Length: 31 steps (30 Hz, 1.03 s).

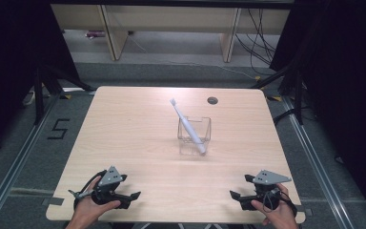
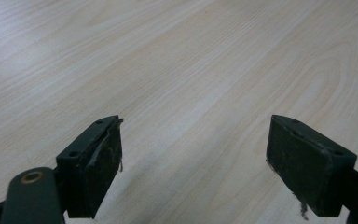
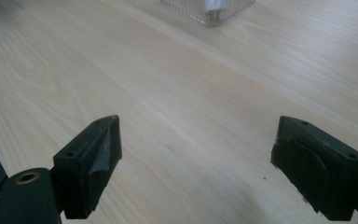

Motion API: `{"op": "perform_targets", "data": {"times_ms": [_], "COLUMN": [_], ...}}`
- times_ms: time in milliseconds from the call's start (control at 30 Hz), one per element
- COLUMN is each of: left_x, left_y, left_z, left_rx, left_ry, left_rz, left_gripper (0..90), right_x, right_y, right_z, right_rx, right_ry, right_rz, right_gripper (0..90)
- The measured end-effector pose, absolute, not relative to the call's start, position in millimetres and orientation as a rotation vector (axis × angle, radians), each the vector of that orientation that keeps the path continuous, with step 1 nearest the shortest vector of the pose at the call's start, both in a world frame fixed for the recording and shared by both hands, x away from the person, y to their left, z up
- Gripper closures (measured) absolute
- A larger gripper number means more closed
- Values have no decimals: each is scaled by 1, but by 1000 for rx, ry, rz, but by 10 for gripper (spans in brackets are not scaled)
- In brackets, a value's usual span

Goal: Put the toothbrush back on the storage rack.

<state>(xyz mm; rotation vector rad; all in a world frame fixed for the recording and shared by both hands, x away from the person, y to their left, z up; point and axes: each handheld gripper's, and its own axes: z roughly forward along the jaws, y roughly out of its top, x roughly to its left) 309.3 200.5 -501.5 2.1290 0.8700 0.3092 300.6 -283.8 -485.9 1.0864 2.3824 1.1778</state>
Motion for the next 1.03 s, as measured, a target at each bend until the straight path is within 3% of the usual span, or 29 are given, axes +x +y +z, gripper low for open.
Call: {"op": "perform_targets", "data": {"times_ms": [1033], "left_x": [310], "left_y": [200], "left_z": [-502], "left_rx": [2134], "left_ry": [861], "left_rz": [309], "left_gripper": [175], "right_x": [291], "right_y": [-289], "right_z": [-490], "right_rx": [1063], "right_ry": [2393], "right_rz": [1158], "right_gripper": [158]}}
